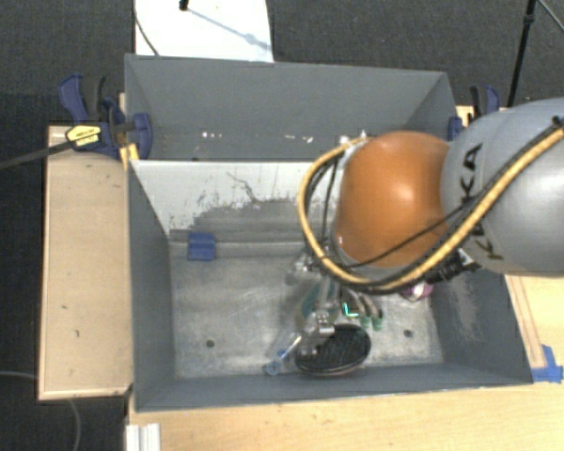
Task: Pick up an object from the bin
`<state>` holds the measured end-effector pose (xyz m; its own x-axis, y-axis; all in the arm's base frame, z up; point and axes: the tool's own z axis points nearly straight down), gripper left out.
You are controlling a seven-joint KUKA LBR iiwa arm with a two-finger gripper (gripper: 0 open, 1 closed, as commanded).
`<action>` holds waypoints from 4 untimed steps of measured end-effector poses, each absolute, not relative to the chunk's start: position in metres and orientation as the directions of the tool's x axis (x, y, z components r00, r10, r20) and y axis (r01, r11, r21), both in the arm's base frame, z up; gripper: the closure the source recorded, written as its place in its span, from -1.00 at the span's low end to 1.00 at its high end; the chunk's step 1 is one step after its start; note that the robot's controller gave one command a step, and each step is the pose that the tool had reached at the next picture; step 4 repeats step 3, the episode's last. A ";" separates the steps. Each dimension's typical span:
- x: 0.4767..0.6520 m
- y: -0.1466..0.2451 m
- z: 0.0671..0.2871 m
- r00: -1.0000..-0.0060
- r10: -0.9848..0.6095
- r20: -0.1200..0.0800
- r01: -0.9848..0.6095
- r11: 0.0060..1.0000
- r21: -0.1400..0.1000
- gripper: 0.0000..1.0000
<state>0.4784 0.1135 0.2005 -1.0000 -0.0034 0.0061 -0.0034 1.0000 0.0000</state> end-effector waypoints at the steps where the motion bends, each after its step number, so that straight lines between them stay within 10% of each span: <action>1: 0.511 0.067 0.082 -0.995 0.101 0.003 0.101 0.995 -0.001 -1.00; 2: 0.511 0.069 0.086 -0.995 0.103 -0.002 0.103 0.995 0.001 1.00; 3: 0.498 0.071 0.224 -0.993 0.119 -0.009 0.119 0.993 0.003 1.00; 4: 0.498 0.071 0.224 -0.993 0.119 -0.009 0.119 0.993 0.003 1.00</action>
Offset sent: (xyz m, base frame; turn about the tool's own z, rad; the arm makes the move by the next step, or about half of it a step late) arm 0.0325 -0.0444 -0.1146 0.0976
